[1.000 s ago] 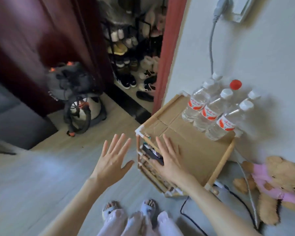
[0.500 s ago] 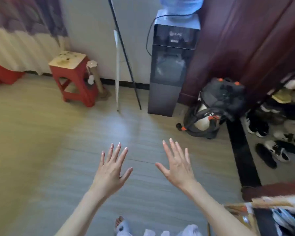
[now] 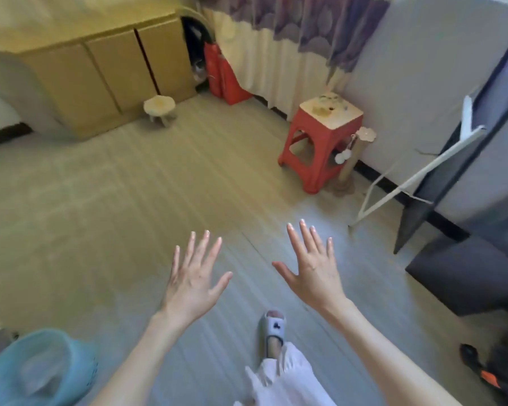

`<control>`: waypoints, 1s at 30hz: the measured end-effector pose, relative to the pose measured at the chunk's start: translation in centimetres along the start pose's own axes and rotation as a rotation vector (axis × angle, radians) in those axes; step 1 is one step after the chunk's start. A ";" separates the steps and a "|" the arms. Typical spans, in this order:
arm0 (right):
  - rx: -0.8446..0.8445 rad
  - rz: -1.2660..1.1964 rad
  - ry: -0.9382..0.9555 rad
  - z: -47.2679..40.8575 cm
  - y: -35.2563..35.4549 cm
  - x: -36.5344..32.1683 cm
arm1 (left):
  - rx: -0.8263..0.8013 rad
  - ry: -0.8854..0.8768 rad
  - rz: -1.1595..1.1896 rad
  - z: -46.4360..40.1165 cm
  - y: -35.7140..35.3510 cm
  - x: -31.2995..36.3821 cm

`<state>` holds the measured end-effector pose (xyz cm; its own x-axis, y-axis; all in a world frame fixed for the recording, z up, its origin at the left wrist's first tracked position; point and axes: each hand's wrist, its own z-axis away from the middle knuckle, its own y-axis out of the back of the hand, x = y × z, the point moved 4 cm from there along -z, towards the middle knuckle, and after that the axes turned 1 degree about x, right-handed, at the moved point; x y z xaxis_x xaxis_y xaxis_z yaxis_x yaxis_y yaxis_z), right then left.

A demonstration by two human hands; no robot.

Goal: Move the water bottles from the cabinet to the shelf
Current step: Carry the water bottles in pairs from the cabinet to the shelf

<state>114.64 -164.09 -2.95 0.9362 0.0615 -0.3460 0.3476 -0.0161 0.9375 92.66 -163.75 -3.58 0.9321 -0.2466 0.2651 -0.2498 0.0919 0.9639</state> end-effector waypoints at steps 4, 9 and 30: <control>-0.077 -0.002 0.126 -11.0 -1.4 -2.1 | 0.075 0.157 0.033 -5.5 0.6 -5.0; -0.057 -0.011 0.273 -25.3 -0.2 -5.8 | 0.206 0.254 0.063 -16.8 5.2 -9.5; -0.182 0.075 0.542 -72.3 -11.5 -31.0 | 0.268 0.561 0.042 -48.5 17.6 -46.4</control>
<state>77.83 -93.68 -0.40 0.7807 0.5704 -0.2551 0.2216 0.1290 0.9666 57.73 -103.93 -0.04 0.8977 0.3028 0.3199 -0.2784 -0.1730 0.9448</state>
